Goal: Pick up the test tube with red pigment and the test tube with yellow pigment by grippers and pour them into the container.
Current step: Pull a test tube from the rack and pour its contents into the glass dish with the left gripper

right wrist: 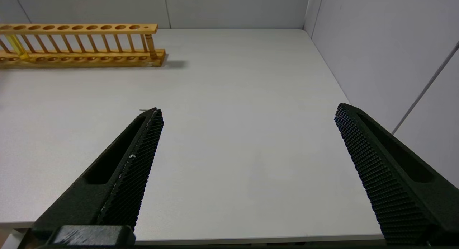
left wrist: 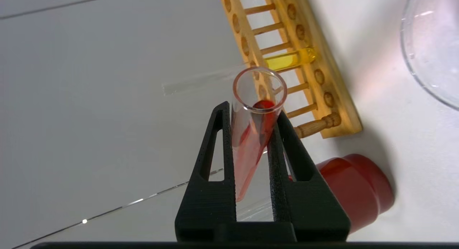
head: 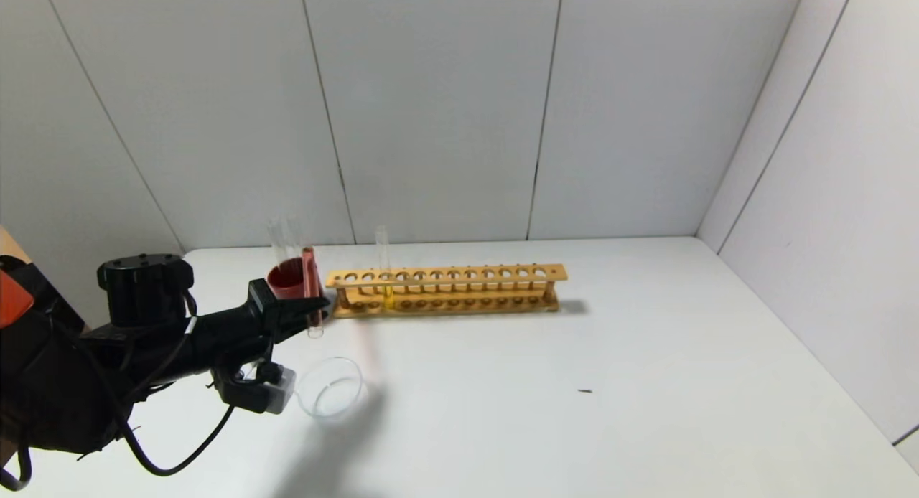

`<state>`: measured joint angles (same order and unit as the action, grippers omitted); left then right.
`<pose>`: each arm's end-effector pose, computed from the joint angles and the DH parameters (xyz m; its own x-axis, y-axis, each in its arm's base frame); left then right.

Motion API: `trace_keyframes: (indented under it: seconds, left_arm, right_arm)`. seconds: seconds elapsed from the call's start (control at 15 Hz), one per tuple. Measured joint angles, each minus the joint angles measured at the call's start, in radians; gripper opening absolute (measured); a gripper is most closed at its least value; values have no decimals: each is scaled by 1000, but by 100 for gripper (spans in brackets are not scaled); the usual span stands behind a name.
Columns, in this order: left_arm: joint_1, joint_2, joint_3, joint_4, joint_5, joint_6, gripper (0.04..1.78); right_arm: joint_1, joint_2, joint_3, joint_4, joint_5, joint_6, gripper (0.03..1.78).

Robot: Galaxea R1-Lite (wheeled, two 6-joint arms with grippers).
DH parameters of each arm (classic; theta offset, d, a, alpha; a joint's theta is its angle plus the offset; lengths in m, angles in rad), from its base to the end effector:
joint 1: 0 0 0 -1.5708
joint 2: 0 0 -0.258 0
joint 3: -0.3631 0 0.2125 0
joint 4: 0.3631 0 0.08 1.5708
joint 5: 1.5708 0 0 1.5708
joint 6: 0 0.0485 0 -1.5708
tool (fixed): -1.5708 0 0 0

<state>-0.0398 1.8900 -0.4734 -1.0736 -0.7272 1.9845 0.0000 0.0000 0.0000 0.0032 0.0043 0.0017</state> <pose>0.2940 -0.0440 0.0212 0.6765 -0.6922 -0.2512 0.0443 -0.3023 0.9522 0.0691 0.0002 0.0751 1.0000 0.0043 -0.0032 -0.0043 1.0000 0.0017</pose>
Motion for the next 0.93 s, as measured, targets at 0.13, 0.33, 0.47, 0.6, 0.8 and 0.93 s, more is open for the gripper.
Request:
trace_keyframes:
  seconds: [0.13,0.33,0.47,0.6,0.8,0.93]
  left_arm:
    - [2,-6,11,0,2,17,31]
    - [11,-12,29,0,3,24,31]
    - [17,-13,31,0,2,31,31]
    - [21,-11,33,0,4,44,31]
    - [38,-2,32,0,6,46,31]
    - [46,4,30,-1,6,52,31]
  right_arm:
    - [0,0,0,0,0,0,175]
    - [0,0,0,0,0,0,175]
    - [0,0,0,0,0,0,175]
    - [0,0,0,0,0,0,175]
    - [0,0,0,0,0,0,175]
    - [0,0,0,0,0,0,175]
